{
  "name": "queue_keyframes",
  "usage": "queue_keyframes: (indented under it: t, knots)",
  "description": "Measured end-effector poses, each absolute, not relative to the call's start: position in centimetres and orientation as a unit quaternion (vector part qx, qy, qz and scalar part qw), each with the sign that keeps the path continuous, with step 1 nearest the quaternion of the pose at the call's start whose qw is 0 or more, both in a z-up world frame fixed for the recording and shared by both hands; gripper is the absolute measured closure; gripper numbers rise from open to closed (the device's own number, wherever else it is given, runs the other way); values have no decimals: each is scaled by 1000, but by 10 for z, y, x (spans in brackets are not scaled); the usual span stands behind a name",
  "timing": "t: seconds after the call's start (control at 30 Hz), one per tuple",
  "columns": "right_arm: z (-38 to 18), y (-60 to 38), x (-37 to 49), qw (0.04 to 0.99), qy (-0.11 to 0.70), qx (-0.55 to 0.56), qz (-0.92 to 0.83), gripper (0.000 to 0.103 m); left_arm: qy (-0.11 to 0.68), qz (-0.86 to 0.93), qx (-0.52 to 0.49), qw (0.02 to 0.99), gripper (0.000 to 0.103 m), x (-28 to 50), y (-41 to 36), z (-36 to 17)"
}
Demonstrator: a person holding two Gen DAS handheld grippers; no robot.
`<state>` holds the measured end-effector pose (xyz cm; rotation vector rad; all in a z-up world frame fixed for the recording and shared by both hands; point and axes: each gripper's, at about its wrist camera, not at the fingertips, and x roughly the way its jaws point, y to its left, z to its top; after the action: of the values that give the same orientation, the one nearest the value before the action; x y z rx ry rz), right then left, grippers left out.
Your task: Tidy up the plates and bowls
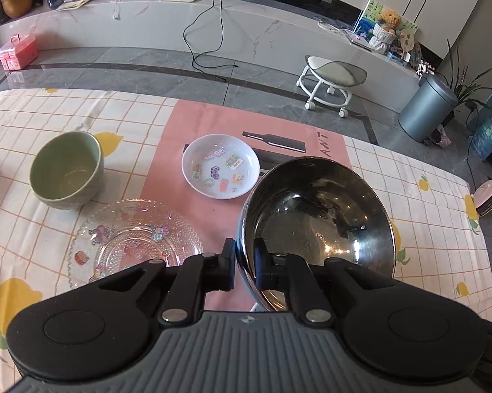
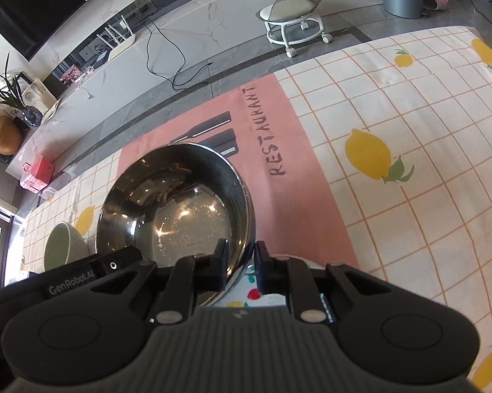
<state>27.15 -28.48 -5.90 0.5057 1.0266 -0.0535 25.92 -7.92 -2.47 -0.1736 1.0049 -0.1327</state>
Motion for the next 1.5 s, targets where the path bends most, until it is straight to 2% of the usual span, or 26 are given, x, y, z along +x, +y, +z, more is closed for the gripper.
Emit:
queue_keyframes:
  t: [0.3, 0.63, 1.1, 1.5]
  knots:
    - [-8, -271, 190, 856, 448, 256, 14, 88, 434, -58, -101, 893, 90, 179, -55, 29]
    - [19, -240, 110, 859, 442, 249, 63, 88, 413, -35, -138, 900, 89, 101, -13, 45]
    - [-10, -199, 65, 837, 496, 206, 100, 89, 476, 0, -173, 863, 88, 45, 33, -6]
    - [-41, -180, 81, 825, 531, 177, 81, 92, 505, 10, -176, 845, 88, 48, 42, -39]
